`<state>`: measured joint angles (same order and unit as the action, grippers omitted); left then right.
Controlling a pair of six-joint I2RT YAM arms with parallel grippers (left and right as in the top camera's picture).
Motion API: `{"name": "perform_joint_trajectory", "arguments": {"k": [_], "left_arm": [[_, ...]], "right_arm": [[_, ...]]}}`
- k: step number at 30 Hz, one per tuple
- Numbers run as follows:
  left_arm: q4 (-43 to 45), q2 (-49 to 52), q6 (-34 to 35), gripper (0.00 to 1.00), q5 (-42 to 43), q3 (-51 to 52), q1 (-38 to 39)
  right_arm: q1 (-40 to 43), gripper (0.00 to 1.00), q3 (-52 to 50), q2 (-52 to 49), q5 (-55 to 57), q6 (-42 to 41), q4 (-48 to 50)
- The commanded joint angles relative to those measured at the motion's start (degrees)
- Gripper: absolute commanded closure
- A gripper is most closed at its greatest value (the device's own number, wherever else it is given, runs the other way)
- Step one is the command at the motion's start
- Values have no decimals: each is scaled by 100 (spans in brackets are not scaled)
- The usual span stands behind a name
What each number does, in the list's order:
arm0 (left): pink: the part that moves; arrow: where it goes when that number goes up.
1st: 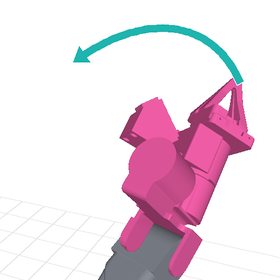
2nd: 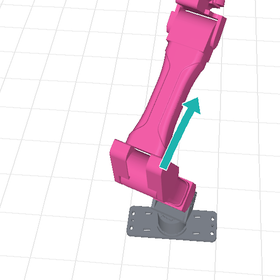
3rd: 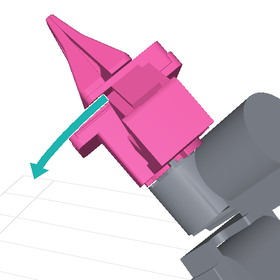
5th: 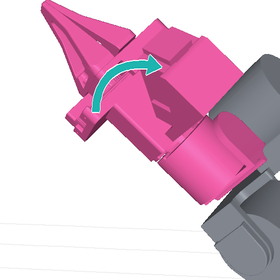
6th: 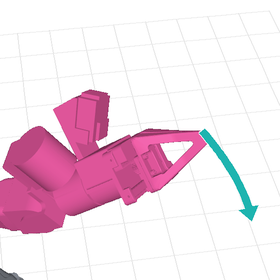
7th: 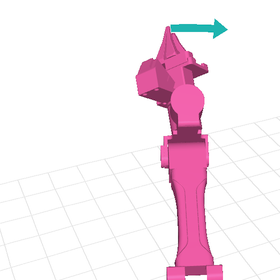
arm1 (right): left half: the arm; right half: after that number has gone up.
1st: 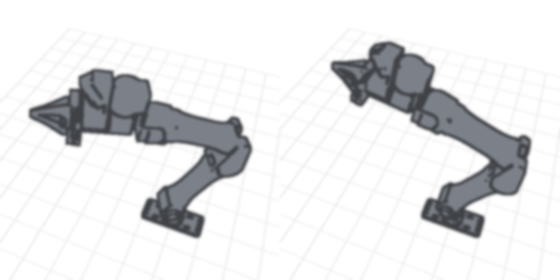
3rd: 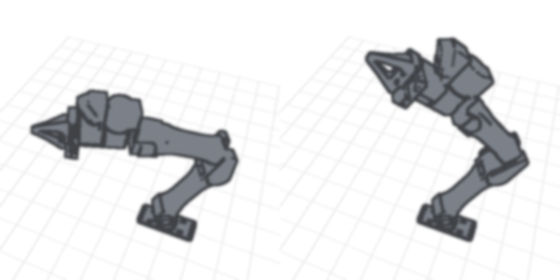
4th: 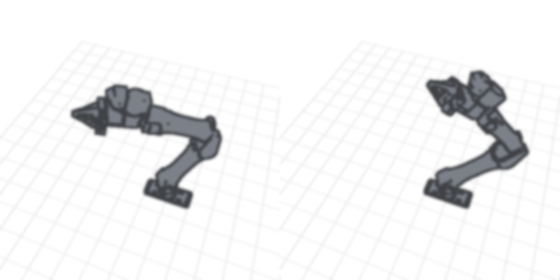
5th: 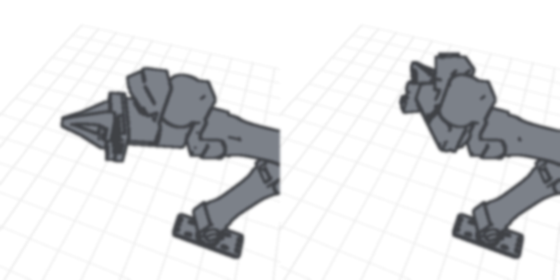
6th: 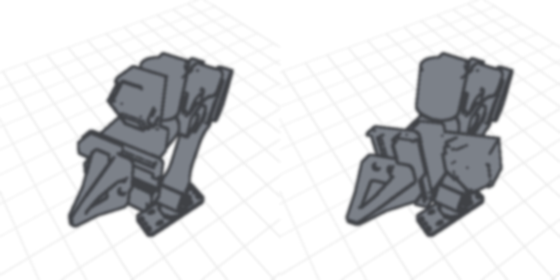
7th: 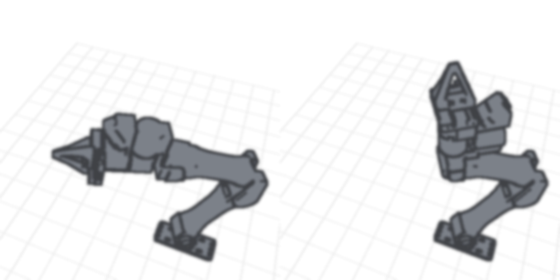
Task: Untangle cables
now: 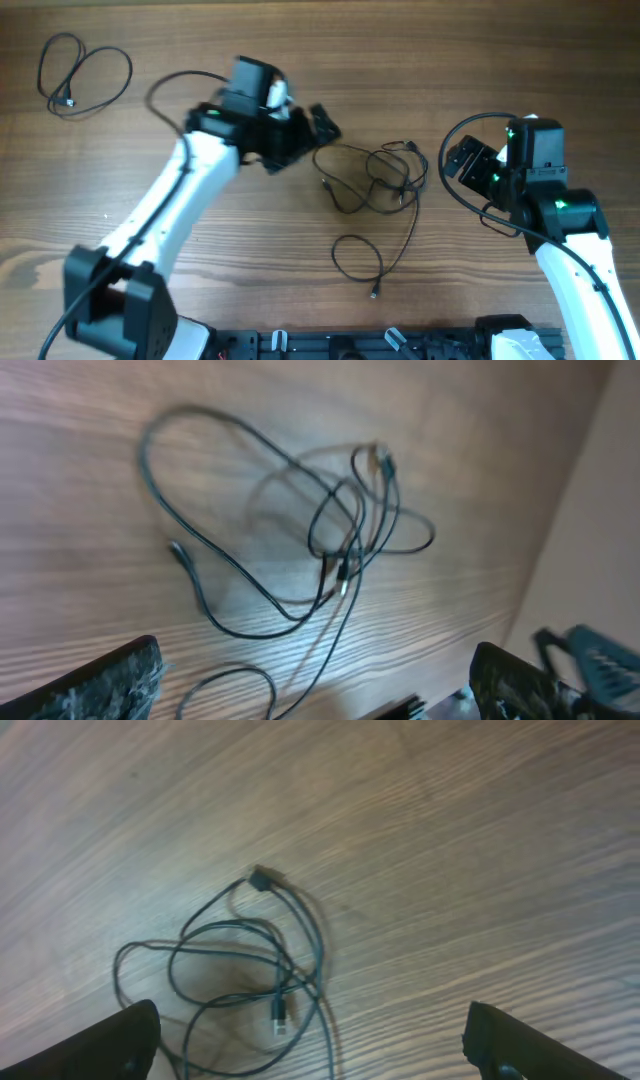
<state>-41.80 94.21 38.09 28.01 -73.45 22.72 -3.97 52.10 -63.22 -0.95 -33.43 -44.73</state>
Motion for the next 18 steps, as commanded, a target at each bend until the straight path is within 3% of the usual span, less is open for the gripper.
{"name": "perform_joint_trajectory", "arguments": {"k": [1, 3, 5, 9, 15, 17, 18], "left_arm": [[195, 223, -385, 4, -772, 26, 739], [188, 326, -1248, 6, -1268, 26, 1239], [304, 448, -1244, 6, -1810, 26, 1554], [1615, 901, 245, 2, -1915, 26, 1757], [3980, 2081, 3012, 9, -203, 26, 1797], [4599, 2455, 3777, 16, -11, 26, 1893], [4701, 2581, 4000, 29, -17, 26, 1956]], "right_arm": [[9, 0, 72, -70, 269, -114, -44], [9, 0, 72, -70, 271, -129, -35], [9, 0, 72, -74, 271, -136, -37], [9, 1, 72, -74, 361, -286, -243], [9, 0, 72, -74, 608, -278, -518], [9, 0, 72, -74, 610, -275, -553], [9, 0, 72, -74, 610, -273, -570]]}}
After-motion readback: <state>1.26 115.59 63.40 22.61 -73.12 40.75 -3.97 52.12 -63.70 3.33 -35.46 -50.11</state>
